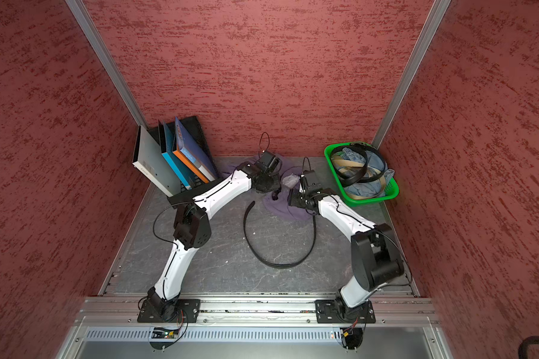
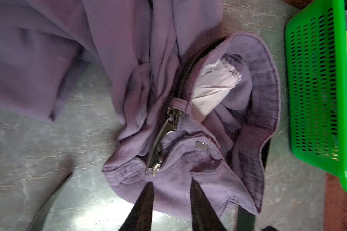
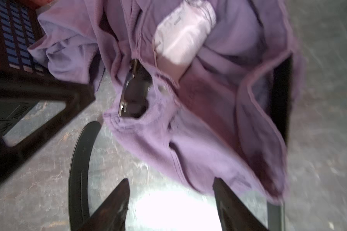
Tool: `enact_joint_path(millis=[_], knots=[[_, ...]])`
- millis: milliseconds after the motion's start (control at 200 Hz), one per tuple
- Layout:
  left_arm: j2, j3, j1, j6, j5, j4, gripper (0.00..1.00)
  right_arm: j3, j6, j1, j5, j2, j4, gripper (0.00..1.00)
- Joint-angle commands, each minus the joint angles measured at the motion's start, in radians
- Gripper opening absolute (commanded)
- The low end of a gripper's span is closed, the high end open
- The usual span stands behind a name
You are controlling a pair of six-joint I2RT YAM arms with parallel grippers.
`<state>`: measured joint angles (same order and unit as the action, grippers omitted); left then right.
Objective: Remove the belt from the trousers
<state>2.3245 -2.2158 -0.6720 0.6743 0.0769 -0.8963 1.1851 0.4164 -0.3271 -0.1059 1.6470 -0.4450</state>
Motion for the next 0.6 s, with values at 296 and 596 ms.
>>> enact_joint_path(millis=[296, 596], knots=[[-0.018, 0.217, 0.012, -0.195, -0.016, 0.202, 0.31, 0.229, -0.078, 0.082, -0.159, 0.202, 0.023, 0.62], [-0.117, 0.324, 0.044, -0.301, -0.103, 0.328, 0.32, 0.299, -0.106, 0.118, -0.229, 0.278, 0.003, 0.59]])
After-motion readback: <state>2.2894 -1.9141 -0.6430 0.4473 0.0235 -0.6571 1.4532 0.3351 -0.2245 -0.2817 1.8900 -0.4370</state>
